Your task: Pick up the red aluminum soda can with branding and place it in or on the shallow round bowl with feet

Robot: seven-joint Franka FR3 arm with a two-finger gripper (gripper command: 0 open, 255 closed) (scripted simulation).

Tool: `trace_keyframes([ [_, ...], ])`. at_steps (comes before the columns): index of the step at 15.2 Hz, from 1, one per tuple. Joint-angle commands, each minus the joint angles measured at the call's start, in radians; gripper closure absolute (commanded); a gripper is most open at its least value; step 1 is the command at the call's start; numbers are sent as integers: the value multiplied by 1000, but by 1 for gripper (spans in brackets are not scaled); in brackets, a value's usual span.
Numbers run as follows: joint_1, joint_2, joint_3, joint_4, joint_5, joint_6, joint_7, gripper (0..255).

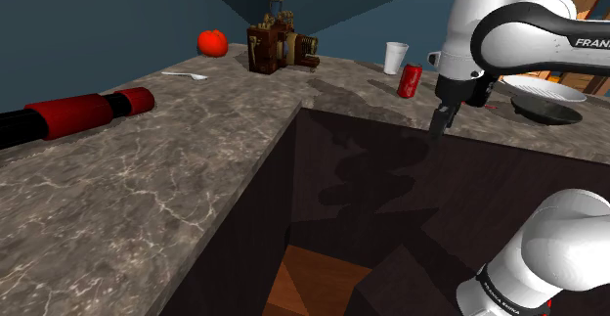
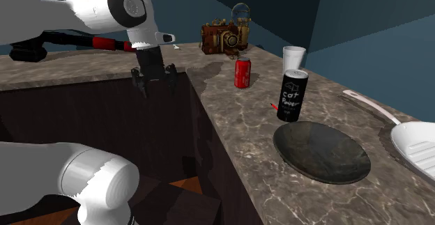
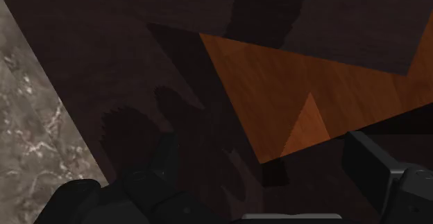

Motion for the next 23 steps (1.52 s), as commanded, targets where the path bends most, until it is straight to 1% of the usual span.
trace_keyframes([
  [1,0,0,0,0,0,0,0,0],
  [6,-34,142,-86,130,-33,43,-81,0],
  [12,-59,325,-180,321,-35,68,-181,0],
  [18,-77,522,-268,553,5,59,-289,0],
  [23,-100,708,-337,789,74,19,-386,0],
])
